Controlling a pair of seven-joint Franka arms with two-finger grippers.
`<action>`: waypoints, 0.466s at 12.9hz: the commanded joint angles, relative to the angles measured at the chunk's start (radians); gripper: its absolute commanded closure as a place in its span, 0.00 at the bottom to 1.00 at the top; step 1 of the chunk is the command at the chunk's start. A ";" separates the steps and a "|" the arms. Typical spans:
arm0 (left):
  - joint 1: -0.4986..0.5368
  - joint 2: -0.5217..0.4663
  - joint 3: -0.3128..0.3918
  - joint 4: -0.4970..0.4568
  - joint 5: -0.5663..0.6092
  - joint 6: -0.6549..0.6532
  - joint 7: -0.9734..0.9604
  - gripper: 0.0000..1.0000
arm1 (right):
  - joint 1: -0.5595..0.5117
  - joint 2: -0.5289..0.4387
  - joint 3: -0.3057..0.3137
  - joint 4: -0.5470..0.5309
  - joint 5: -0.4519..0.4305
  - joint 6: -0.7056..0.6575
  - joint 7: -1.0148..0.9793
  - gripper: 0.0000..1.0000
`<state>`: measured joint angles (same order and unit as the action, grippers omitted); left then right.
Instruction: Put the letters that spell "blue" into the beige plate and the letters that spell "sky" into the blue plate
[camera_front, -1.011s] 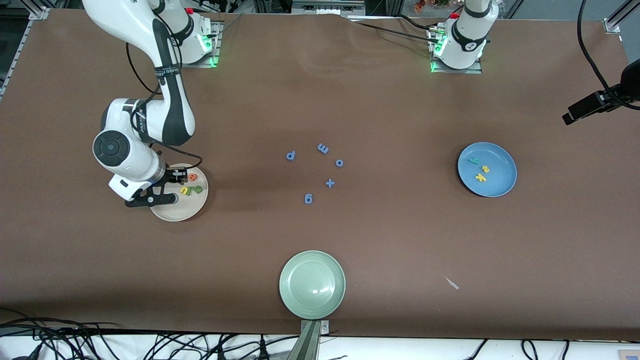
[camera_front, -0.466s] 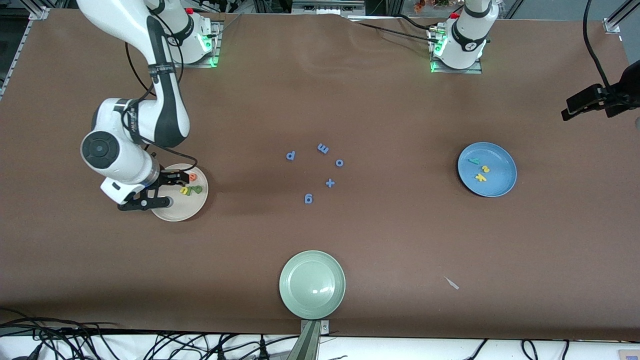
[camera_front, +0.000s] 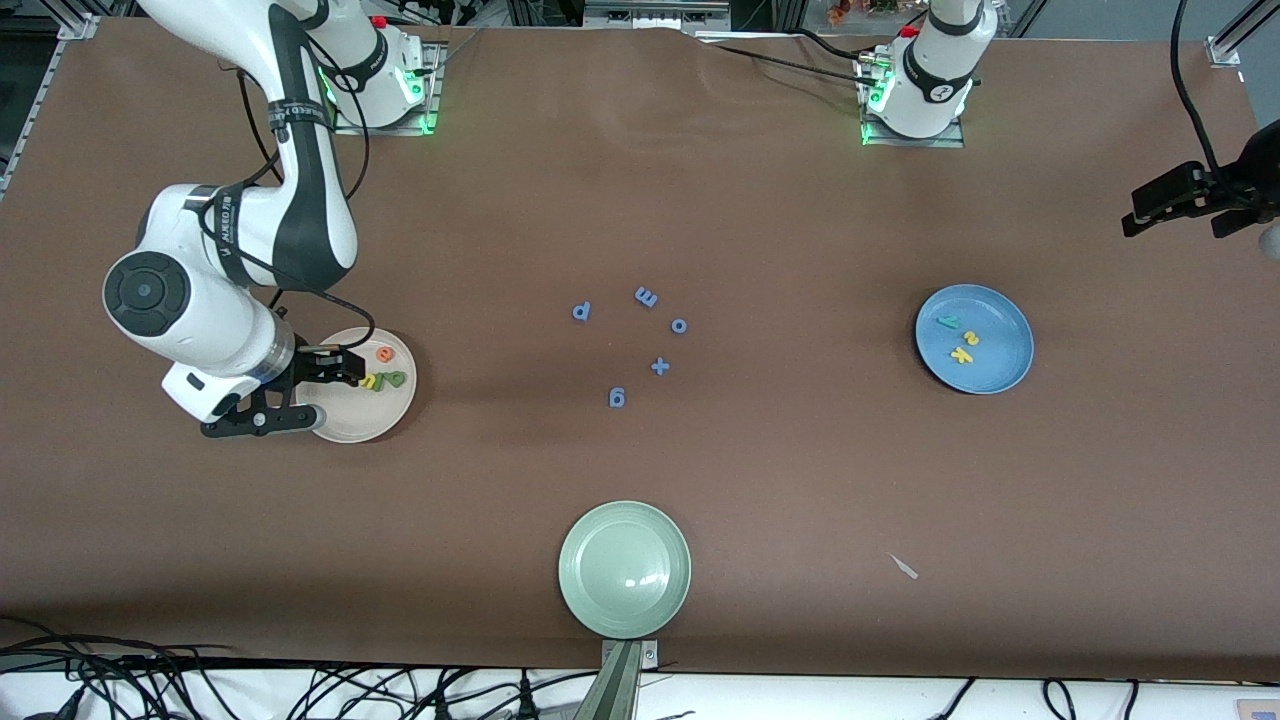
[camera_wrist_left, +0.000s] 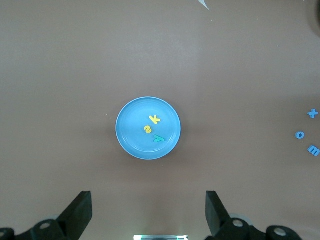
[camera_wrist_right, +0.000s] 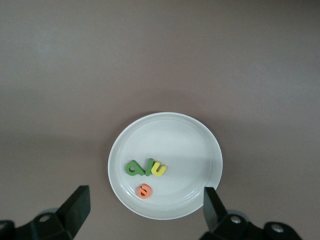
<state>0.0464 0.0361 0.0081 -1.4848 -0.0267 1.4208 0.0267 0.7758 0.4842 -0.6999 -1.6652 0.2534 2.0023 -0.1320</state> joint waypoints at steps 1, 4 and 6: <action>0.009 0.004 0.004 0.023 -0.025 -0.020 0.016 0.00 | -0.010 -0.059 0.064 0.025 0.007 -0.030 0.026 0.00; 0.013 0.007 0.007 0.023 -0.019 -0.020 0.015 0.00 | -0.221 -0.208 0.280 0.018 -0.047 -0.112 0.048 0.00; 0.012 0.007 0.004 0.023 -0.016 -0.019 0.016 0.00 | -0.454 -0.286 0.501 0.016 -0.110 -0.160 0.049 0.00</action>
<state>0.0533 0.0364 0.0126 -1.4846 -0.0267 1.4203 0.0267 0.5209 0.3023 -0.3805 -1.6306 0.1893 1.8965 -0.0858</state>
